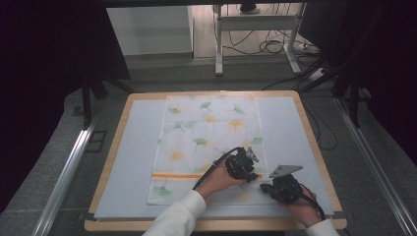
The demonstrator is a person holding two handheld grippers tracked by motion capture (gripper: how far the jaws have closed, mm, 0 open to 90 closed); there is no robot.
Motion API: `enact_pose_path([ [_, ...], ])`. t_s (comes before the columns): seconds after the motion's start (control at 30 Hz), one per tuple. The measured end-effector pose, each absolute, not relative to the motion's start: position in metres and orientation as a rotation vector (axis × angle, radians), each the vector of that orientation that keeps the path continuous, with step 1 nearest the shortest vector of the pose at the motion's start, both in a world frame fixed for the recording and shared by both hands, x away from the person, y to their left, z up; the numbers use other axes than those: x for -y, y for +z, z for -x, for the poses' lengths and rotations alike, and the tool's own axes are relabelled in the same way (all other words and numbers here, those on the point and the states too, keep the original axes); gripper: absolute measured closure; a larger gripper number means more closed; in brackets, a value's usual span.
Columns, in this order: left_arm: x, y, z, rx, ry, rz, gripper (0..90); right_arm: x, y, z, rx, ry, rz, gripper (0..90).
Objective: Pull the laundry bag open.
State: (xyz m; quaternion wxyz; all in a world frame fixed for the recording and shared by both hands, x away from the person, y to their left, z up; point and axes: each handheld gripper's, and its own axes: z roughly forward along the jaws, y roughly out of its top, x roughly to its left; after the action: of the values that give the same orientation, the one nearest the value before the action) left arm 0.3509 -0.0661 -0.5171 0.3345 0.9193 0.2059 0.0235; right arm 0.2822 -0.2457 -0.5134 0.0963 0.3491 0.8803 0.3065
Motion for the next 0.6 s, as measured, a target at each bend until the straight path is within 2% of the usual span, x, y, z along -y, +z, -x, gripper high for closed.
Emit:
enact_pose_path([
  [0.17,0.0648,-0.516,-0.3507,-0.525,0.051,-2.398,73.5,0.2457,-0.5134,-0.2824,-2.608,0.907,-1.033,89.1],
  [0.6,0.0621,-0.5156,-0.3508,-0.535,0.032,-2.385,75.5,0.246,-0.5134,-0.2826,-2.609,0.91,-1.032,89.1],
])
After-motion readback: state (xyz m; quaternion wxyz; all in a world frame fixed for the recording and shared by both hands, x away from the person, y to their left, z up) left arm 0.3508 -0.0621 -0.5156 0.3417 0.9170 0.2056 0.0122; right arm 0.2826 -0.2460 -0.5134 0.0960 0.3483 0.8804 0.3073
